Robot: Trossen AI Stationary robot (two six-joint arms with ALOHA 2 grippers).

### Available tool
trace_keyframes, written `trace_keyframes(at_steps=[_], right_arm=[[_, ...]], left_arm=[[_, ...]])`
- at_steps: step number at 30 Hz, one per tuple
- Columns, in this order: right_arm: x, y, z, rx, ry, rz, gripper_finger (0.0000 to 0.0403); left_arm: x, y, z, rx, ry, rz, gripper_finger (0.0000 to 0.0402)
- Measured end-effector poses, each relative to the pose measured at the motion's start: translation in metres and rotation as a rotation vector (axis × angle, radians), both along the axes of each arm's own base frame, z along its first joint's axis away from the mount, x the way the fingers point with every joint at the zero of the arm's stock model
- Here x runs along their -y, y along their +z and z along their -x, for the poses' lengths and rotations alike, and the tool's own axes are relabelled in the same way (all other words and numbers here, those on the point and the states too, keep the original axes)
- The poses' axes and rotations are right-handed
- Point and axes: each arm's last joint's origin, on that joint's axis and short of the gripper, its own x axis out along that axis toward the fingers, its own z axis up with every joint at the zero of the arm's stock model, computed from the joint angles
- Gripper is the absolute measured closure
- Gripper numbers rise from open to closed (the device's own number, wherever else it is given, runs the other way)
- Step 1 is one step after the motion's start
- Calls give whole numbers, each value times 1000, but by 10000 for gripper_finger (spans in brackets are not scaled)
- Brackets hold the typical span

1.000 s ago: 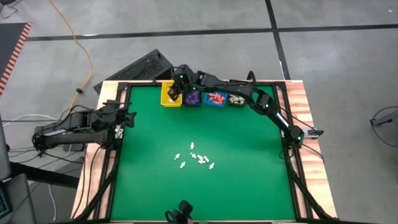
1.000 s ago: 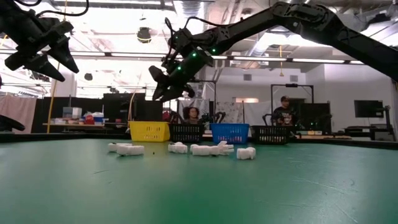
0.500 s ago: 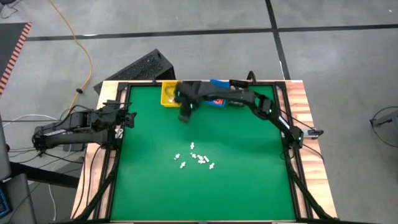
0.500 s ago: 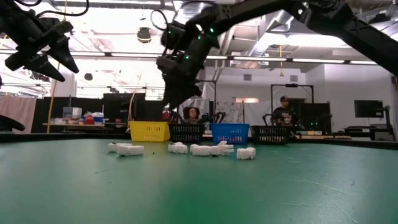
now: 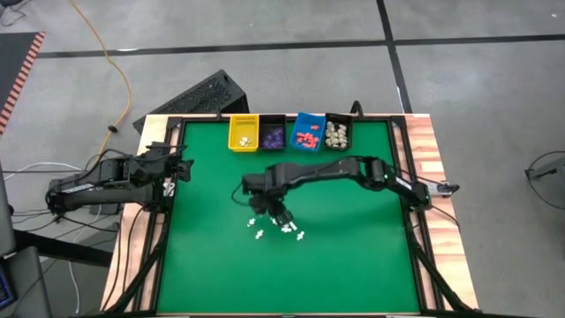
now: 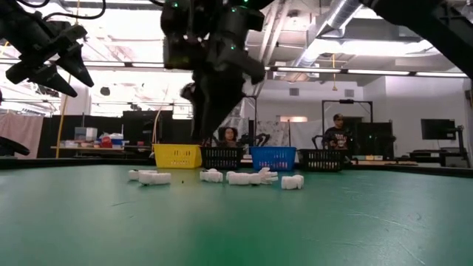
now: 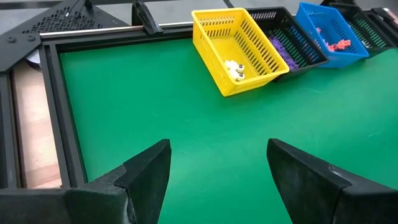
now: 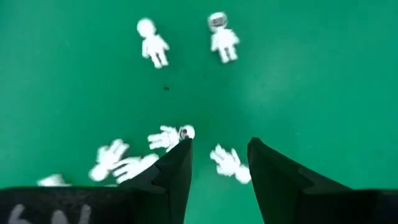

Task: Sort Halloween decoration
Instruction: Put the white skeleton toy into the yellow basket

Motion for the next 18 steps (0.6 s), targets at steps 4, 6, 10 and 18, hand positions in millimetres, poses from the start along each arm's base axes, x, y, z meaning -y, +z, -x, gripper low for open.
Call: trace_keyframes(at_steps=[4, 6, 10, 18], right_arm=[[-15, -10, 0, 13, 109, 90, 228], [-15, -14, -1, 21, 120, 96, 230], [-7, -26, 2, -21, 100, 122, 230], [4, -47, 3, -16, 93, 127, 230]], left_arm=[[0, 0, 0, -1, 0, 0, 145], [0, 0, 0, -1, 0, 0, 145], [0, 0, 0, -1, 0, 0, 145], [0, 0, 0, 0, 0, 0, 145]])
